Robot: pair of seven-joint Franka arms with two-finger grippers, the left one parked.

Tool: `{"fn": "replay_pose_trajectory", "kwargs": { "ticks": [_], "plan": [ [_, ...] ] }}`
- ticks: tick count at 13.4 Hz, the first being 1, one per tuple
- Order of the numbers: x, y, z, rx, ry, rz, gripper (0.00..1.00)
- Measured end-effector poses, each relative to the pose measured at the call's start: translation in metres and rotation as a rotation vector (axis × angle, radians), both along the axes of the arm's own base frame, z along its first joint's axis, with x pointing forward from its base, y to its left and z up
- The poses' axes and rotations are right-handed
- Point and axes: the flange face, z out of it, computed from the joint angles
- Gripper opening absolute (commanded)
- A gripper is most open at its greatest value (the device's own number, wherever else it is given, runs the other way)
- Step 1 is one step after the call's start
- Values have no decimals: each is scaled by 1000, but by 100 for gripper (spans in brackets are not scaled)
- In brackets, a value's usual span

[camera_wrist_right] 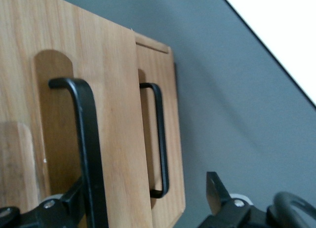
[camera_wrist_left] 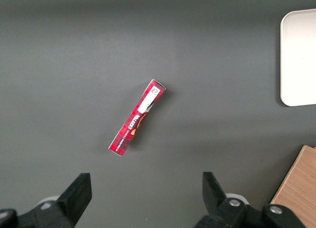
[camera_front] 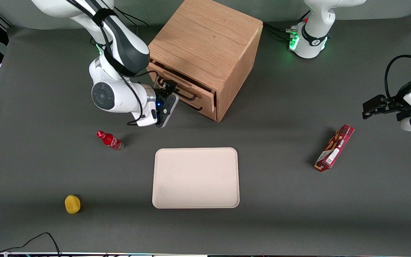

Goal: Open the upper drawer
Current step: 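Pull the upper drawer outward from the cabinet with the right gripper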

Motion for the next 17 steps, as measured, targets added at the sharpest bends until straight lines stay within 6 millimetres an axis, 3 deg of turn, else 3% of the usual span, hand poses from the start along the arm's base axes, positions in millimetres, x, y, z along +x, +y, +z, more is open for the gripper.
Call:
{"fn": "replay_pose_trajectory", "kwargs": {
  "ticks": [4, 9, 12, 17],
  "plan": [
    [30, -13, -6, -9, -23, -9, 100],
    [73, -38, 3, -19, -47, -1, 100],
    [92, -60, 3, -8, -76, 18, 100],
    [120, -76, 1, -37, -135, 48, 100]
  ]
}}
